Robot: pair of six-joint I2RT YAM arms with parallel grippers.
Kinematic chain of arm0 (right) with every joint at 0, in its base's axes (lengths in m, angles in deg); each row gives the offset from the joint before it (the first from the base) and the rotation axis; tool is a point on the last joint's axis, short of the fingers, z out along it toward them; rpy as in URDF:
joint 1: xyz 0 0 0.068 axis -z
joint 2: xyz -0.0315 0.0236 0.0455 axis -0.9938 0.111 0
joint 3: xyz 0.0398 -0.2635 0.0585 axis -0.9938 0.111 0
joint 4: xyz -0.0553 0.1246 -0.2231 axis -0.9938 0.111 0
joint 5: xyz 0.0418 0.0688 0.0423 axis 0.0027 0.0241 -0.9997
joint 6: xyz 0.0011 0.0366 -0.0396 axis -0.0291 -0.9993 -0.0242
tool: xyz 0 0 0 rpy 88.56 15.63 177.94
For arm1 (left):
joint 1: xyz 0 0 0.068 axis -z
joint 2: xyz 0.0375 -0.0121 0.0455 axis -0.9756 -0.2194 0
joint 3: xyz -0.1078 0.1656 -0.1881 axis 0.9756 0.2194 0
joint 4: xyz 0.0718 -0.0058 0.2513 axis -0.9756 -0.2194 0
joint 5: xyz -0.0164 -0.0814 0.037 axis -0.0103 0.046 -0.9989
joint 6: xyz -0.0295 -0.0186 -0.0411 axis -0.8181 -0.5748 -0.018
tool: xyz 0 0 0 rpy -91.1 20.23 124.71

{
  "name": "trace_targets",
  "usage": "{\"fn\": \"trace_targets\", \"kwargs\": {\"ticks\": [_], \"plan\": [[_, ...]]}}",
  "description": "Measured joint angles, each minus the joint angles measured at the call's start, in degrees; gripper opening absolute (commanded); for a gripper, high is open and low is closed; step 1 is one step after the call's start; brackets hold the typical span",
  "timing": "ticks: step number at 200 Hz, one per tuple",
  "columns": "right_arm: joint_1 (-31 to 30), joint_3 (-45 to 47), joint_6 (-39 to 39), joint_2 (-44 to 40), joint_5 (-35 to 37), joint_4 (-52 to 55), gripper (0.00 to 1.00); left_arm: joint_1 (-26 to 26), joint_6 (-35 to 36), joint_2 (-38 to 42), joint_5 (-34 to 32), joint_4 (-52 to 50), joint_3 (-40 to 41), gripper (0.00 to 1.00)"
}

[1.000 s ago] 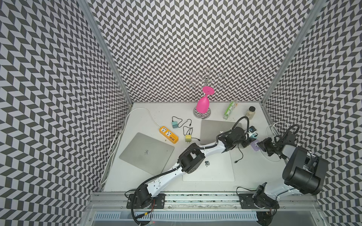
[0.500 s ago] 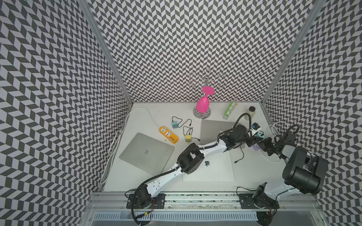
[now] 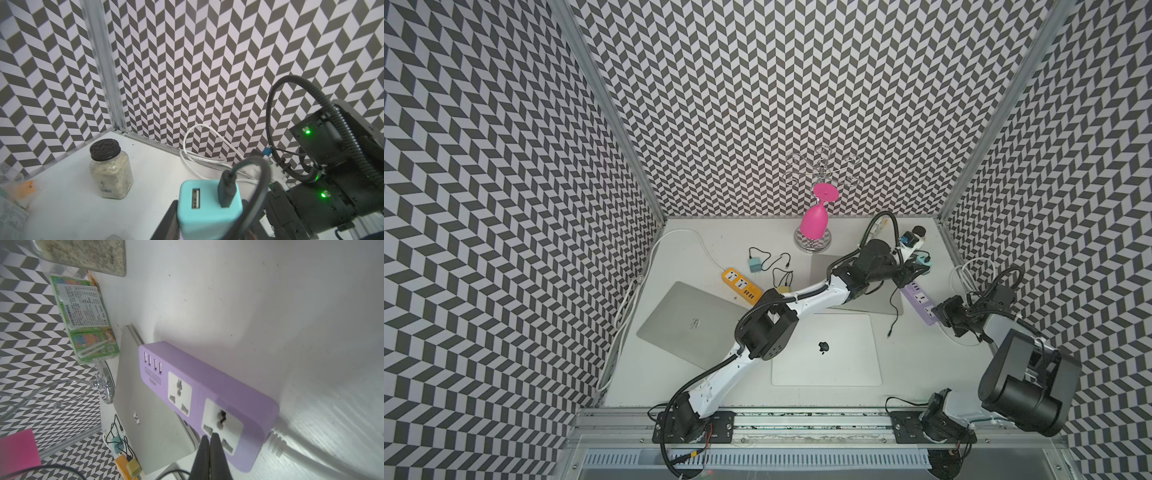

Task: Unplug the laptop charger
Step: Place the plug at the center of the board.

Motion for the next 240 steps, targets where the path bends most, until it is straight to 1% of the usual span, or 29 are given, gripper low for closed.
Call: {"fn": "trace_targets", "kwargs": {"ticks": [37,62,78,104,123,145,158,175,200,240], "plan": [[0.0,-2.1,-1.5,-4.0,-1.9,1.6,0.0,-0.3,-0.3,2.7,0.6,-0.9,3.0,0.17],[0.0,-5.9,-3.1,-8.7,0.5,4.8,0.0,0.4,0.9,5.2,0.9,-3.7,6.3,0.18],[0.0,-12.0,-3.7,-10.3,3.5,6.6,0.0,1.4,2.6,6.8,0.9,-6.6,7.9,0.18],[0.0,-25.9,-3.7,-9.6,8.3,9.4,0.0,3.9,5.4,7.8,1.0,-12.0,8.0,0.18],[0.0,-35.4,-3.4,-7.5,9.8,11.1,0.0,6.1,7.2,7.9,1.0,-16.3,8.0,0.18],[0.0,-42.0,-2.9,-5.5,10.6,12.8,0.0,8.4,9.3,7.8,1.0,-23.6,7.6,0.19],[0.0,-43.2,-2.8,-5.2,10.8,13.7,0.0,9.5,10.5,7.3,1.0,-28.2,6.1,0.19],[0.0,-43.1,-3.0,-5.2,10.8,14.7,0.0,10.8,12.2,5.3,0.7,-34.2,1.5,0.19],[0.0,-42.9,-3.3,-5.2,10.7,15.5,0.0,12.2,13.9,2.6,-0.3,-40.9,-3.1,0.2],[0.0,-42.9,-3.3,-5.2,10.6,15.6,0.0,13.7,16.6,-2.3,-4.0,-50.1,-8.9,0.2]]}}
